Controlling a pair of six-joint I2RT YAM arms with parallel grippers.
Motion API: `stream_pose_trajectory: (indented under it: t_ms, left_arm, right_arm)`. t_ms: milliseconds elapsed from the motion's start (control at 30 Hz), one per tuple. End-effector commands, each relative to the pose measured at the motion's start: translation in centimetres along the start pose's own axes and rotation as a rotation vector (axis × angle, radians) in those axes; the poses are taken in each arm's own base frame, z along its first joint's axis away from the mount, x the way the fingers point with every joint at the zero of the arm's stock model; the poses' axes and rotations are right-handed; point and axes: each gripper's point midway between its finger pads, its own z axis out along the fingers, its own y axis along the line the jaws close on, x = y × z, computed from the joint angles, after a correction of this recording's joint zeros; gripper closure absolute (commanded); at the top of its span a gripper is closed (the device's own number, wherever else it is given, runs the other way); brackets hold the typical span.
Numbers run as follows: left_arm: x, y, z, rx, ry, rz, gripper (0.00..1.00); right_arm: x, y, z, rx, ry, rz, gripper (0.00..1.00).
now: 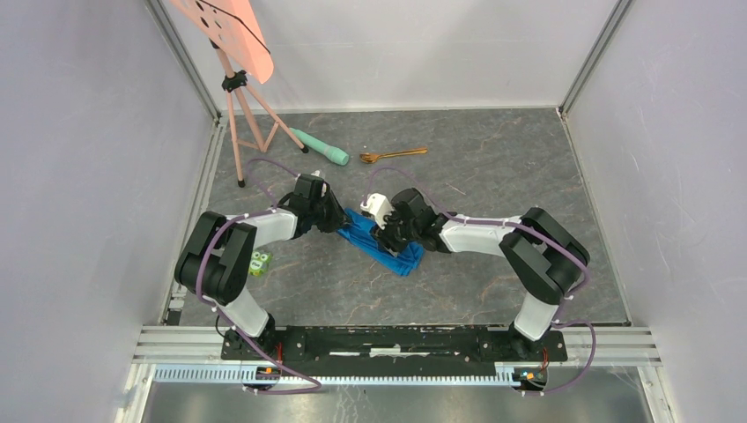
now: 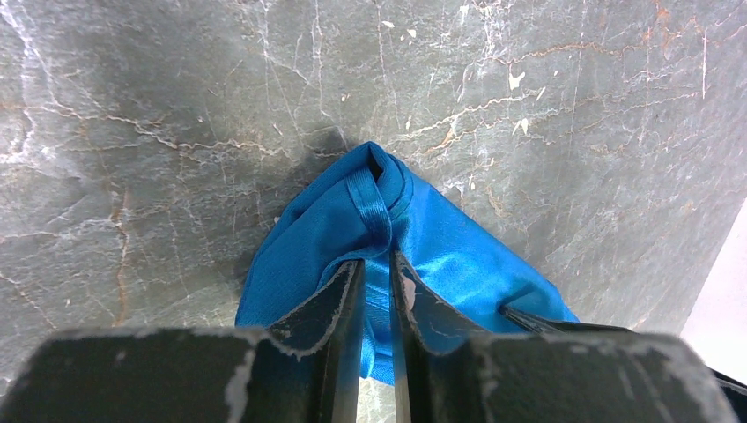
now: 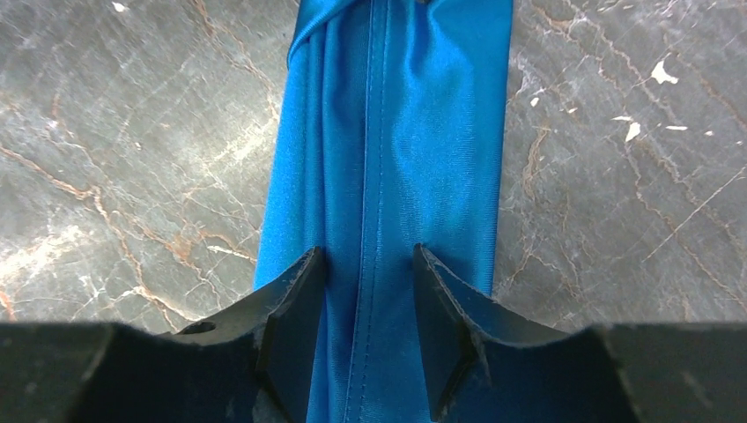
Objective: Fold the napkin into a case and place the utensils inside
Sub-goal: Smooth out the top corner of the smaller-rectangle-folded napkin at the center of the board.
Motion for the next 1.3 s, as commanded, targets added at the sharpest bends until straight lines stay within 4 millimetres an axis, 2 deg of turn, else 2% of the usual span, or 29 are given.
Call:
stream_pose_trajectory:
  t_ms: [0, 167, 300, 433, 567, 633, 700, 767, 833, 900, 1067, 1167, 1267]
  left_arm:
    - [-0.1, 1.6, -0.5, -0.079, 0.001, -0.017, 0.75]
    - [-0.4, 1.2, -0.7, -0.074, -0.002, -0.012, 0.75]
    - [-0.5, 0.7, -1.9, -0.066, -0.012, -0.012, 0.66]
    - [-0.3, -0.1, -4.3, -0.034, -0.03, -0.031, 0.56]
    - [0.1, -0.2, -7.4, -0.037, -0.064, -0.04, 0.51]
    - [1.1, -0.5, -8.5, -0.007, -0.05, -0.064, 0.54]
    - [2.8, -1.0, -8.9, 0.044, -0.007, -0.099, 0.62]
    - [4.9, -1.5, -8.6, 0.088, 0.04, -0.127, 0.67]
    - [7.4, -2.5, -8.0, 0.14, 0.09, -0.161, 0.67]
    - [8.7, -4.2, -7.2, 0.212, 0.106, -0.177, 0.63]
    - [11.7, -6.3, -5.3, 0.256, 0.178, -0.19, 0.52]
    - [12.8, -5.6, -4.1, 0.224, 0.194, -0.22, 0.52]
    - [13.0, -4.7, -3.2, 0.194, 0.181, -0.251, 0.53]
  right_arm:
    - [0.3, -0.4, 0.8, 0.023, 0.002, -0.021, 0.53]
    - [0.9, -0.4, 1.4, 0.031, 0.018, -0.004, 0.66]
    - [0.7, -0.3, 1.2, 0.03, 0.008, 0.01, 0.83]
    - [0.4, -0.3, 1.0, 0.035, 0.0, 0.021, 0.93]
    - [0.3, -0.2, 0.9, 0.035, -0.005, 0.034, 0.98]
    - [0.2, -0.2, 0.8, 0.034, -0.008, 0.044, 1.0]
    - [0.0, 0.0, 0.8, 0.03, -0.011, 0.061, 1.0]
    - [-0.2, 0.1, 0.7, 0.029, -0.018, 0.086, 1.0]
    - [-0.5, 0.4, 0.5, 0.022, -0.033, 0.115, 1.0]
    - [-0.7, 0.7, 0.3, 0.014, -0.046, 0.135, 1.0]
    - [-1.0, 1.2, 0.2, -0.007, -0.058, 0.175, 0.99]
    - [-1.2, 1.3, 0.0, -0.011, -0.063, 0.19, 1.0]
    - [-1.7, 1.6, -0.3, -0.019, -0.077, 0.214, 0.99]
